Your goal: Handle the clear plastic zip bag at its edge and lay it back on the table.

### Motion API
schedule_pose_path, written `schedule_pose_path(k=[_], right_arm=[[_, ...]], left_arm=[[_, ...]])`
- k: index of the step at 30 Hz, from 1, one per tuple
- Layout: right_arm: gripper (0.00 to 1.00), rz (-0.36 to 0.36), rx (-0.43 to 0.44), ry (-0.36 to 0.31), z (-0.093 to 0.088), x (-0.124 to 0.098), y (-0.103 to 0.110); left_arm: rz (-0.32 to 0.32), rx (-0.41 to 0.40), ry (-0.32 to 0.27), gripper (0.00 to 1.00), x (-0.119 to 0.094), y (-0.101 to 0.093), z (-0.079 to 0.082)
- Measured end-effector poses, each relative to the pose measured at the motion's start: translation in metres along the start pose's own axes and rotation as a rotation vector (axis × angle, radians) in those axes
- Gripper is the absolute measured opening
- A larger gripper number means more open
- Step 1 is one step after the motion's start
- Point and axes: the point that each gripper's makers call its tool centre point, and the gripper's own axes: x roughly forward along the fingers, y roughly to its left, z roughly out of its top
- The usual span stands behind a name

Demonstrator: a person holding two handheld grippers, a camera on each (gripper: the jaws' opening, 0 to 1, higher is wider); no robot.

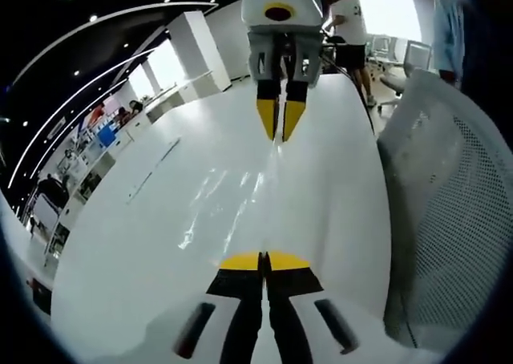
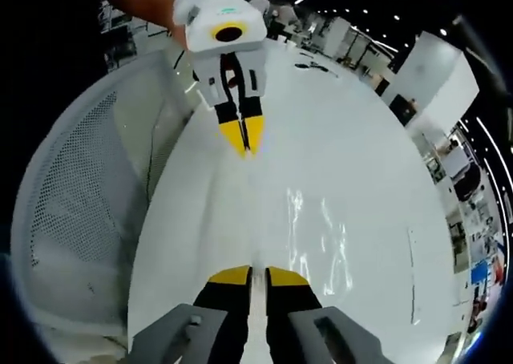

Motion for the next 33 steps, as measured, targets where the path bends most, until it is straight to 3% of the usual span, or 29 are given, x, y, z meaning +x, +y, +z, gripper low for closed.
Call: schedule_pose_path(k=[9,14,33], right_arm=[[0.18,-0.025,0.075,-0.048,0.010,0.000,-0.005],[0.19,-0.019,0.066,-0.056,0.014,0.001,-0.001],[0.19,0.003,0.025,-0.130,0.066,0.020,0.007]], left_arm=[[-0.031,-0.013,-0.005,0.00,0.000,-0.005,0.008],[-0.033,-0.002,-0.001,0.00,0.000,-0.005,0.010],[-0.077,0.028,0.015,0.00,0.003,-0.008,0.015]])
